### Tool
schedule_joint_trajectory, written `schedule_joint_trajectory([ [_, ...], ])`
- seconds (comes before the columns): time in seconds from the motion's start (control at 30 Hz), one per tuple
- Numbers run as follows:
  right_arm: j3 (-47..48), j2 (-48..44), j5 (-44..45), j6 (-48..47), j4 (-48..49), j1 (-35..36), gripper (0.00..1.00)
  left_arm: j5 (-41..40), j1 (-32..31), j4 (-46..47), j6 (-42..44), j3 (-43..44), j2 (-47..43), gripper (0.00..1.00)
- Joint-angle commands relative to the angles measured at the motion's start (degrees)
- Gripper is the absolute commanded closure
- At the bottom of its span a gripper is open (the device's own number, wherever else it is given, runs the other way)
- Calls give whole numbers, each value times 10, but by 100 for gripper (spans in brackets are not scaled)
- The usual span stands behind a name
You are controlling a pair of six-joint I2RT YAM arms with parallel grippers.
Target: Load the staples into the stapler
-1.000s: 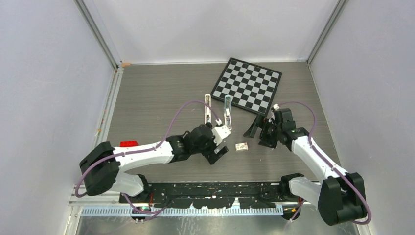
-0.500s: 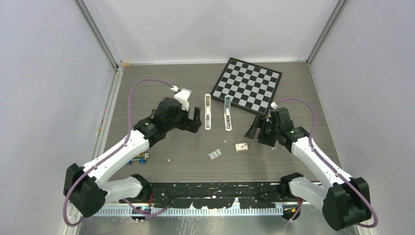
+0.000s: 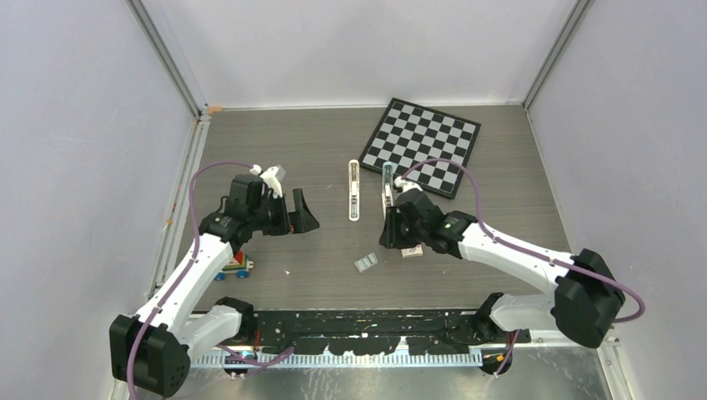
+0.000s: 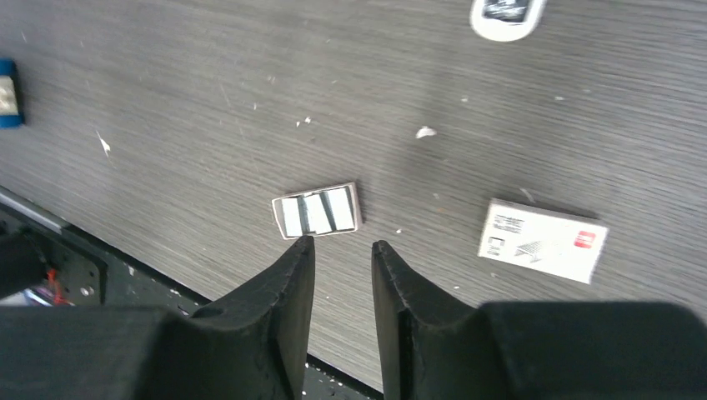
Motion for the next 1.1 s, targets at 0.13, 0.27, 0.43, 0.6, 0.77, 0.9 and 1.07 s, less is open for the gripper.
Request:
schedule_joint_trajectory([
  [0.13, 56, 83, 56, -31, 64, 89, 66, 20, 2, -19, 24, 11, -44, 3],
  [0.27, 95, 132, 69, -41, 46, 118, 67, 48, 2, -62, 34, 25, -53, 8],
  [0.43, 131, 182, 91, -52, 28, 137, 67, 28, -2, -49, 40, 2, -81, 8],
  [0.6, 137, 203, 98, -54, 20, 139, 69, -1, -3, -62, 58, 6, -100, 9],
  [0.77, 139, 207, 101, -62, 1, 140, 71, -1, -4, -64, 59, 6, -100, 9],
  [0.9, 140, 207, 101, -71, -8, 141, 71, -13, -4, -71, 60, 9, -98, 8],
  [1.07, 146, 220, 88, -76, -11, 141, 71, -12, -4, -73, 59, 8, -99, 8],
])
